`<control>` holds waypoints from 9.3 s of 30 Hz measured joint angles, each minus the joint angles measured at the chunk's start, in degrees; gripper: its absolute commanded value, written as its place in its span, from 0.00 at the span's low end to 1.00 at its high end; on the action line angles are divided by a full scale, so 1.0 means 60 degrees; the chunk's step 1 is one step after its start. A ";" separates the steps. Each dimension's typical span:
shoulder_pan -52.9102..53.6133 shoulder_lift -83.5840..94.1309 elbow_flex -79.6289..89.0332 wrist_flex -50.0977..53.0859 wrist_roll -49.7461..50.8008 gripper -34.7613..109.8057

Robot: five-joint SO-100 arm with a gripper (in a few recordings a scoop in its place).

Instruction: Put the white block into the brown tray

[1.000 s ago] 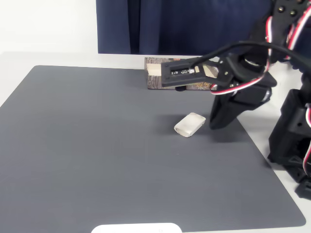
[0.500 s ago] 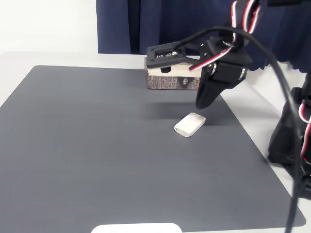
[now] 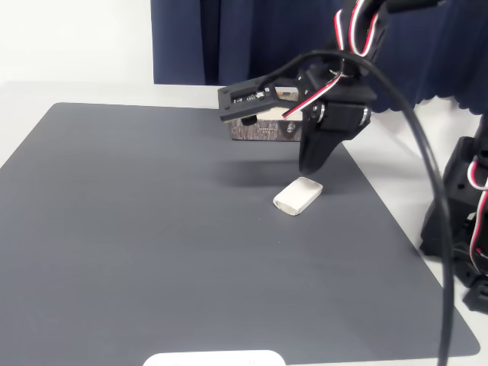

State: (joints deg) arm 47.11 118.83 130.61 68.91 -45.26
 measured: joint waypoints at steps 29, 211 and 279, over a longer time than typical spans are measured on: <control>0.0337 -0.0425 -0.0527 0.0322 -0.6812 0.40; 0.4775 -1.0488 -1.4385 0.2505 -0.4204 0.24; 0.3604 -0.8086 -1.2070 0.4072 -0.3223 0.24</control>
State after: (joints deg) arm 68.73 70.31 58.18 93.34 -64.60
